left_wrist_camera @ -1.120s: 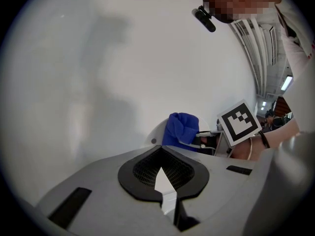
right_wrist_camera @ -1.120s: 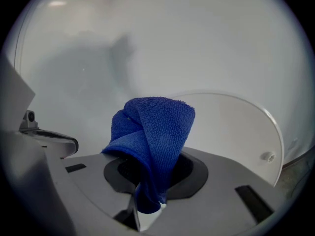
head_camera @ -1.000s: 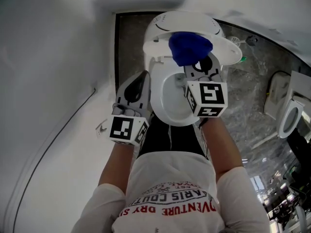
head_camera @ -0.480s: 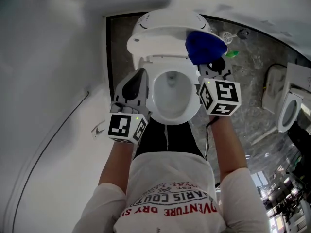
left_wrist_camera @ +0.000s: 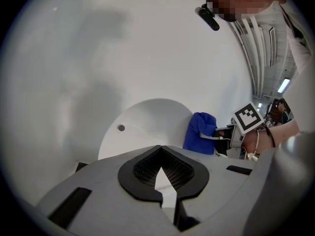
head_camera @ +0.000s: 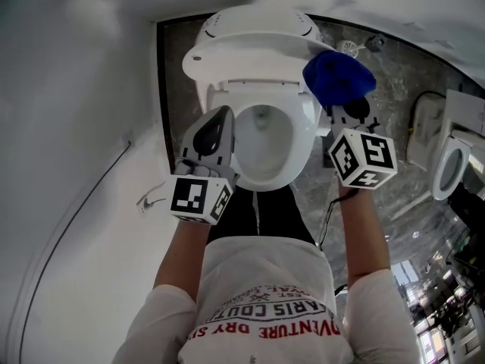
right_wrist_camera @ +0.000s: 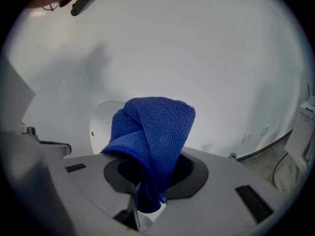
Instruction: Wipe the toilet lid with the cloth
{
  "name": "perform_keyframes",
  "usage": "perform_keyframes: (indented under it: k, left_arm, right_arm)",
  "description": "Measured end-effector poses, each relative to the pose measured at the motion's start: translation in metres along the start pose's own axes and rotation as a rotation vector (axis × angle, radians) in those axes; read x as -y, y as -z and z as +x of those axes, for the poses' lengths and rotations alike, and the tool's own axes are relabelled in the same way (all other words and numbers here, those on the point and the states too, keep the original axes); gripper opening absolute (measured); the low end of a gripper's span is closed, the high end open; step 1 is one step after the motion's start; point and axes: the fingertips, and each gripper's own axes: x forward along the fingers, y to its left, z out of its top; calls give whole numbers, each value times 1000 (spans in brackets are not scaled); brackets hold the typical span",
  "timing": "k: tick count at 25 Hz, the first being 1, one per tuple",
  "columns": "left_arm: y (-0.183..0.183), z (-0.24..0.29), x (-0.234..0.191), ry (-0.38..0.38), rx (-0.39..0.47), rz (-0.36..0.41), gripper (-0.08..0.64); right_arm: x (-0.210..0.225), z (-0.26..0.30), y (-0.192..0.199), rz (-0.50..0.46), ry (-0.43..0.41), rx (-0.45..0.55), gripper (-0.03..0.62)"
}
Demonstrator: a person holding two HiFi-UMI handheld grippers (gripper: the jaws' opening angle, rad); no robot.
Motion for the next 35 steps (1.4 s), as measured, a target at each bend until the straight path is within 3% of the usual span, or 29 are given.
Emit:
perform_keyframes:
  k: [6,15,24,28,35]
  left_arm:
    - [16,-1,-8,-14,13,-23,6]
    - [55,-23,-74,-133,58,-90,6]
    - [87,-45,-135,-252,80,-123,6]
    - [103,-52,-148,-264,68,-147,6]
    - [115,-53,-143,-229,37,-143,6]
  right_arm:
    - [-6,-18,7,-64,36,-8,87]
    - [-122,32,61,-140,-202,-22,87]
    - [-237,101,94,-115,-393,31,87]
    - [-252,125,101,-122,-409,50,87]
    - [-237,139,93,-118,-366,63,87]
